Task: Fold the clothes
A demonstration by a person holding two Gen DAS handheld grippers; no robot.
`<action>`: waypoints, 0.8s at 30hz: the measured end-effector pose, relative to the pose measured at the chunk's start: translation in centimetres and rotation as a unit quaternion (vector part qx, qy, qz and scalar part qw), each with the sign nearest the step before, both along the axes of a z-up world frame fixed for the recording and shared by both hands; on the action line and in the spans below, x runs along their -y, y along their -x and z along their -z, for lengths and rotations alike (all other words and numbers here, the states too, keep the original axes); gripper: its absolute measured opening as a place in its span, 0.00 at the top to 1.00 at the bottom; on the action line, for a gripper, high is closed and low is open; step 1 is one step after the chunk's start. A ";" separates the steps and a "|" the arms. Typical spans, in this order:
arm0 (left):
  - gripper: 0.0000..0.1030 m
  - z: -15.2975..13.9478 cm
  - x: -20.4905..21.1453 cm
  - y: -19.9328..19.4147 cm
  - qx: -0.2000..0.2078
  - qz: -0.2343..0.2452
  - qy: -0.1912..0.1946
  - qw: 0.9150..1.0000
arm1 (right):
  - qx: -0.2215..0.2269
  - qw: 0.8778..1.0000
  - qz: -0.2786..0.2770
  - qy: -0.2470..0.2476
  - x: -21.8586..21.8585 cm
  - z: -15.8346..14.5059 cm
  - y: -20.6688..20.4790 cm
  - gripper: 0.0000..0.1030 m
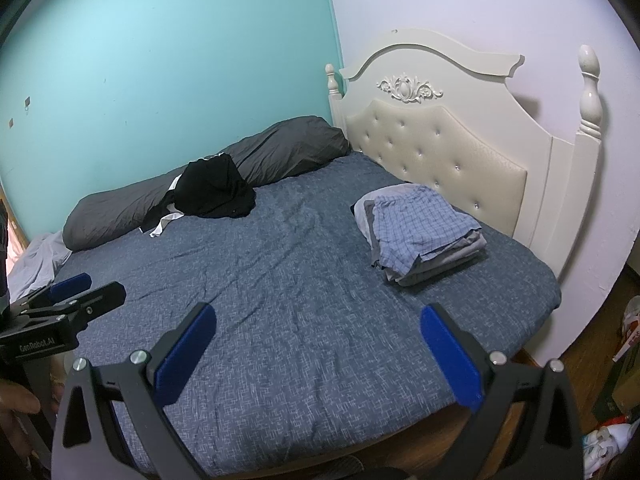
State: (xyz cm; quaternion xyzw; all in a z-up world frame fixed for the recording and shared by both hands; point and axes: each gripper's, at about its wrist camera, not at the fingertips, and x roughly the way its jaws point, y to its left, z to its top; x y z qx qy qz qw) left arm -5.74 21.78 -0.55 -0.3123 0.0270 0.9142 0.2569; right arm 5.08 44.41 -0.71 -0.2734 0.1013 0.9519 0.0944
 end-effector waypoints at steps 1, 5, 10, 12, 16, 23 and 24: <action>0.00 0.0 0.1 0.0 0.000 -0.001 0.000 1.000 | -0.001 1.000 0.000 -0.001 0.0 0.0 0.0 0.00; 0.00 -0.1 0.2 0.0 -0.002 -0.002 0.001 1.000 | -0.003 1.000 -0.002 -0.001 0.0 -0.1 0.0 0.00; 0.00 -0.3 0.2 0.0 -0.004 0.000 0.000 1.000 | -0.003 1.000 -0.004 -0.003 0.0 -0.1 0.1 0.00; 0.00 -0.3 0.2 -0.1 -0.005 0.001 0.000 1.000 | -0.004 1.000 -0.004 -0.003 0.0 -0.2 0.1 0.00; 0.00 -0.2 0.0 -0.1 -0.005 0.002 0.001 1.000 | -0.004 1.000 -0.004 -0.004 0.0 -0.3 0.2 0.00; 0.00 -0.3 -0.1 0.0 -0.003 0.003 0.000 1.000 | -0.004 1.000 -0.004 -0.004 0.0 -0.3 0.1 0.00; 0.00 -0.3 -0.1 0.1 -0.003 0.003 0.000 1.000 | -0.004 1.000 -0.004 -0.004 0.0 -0.3 0.1 0.00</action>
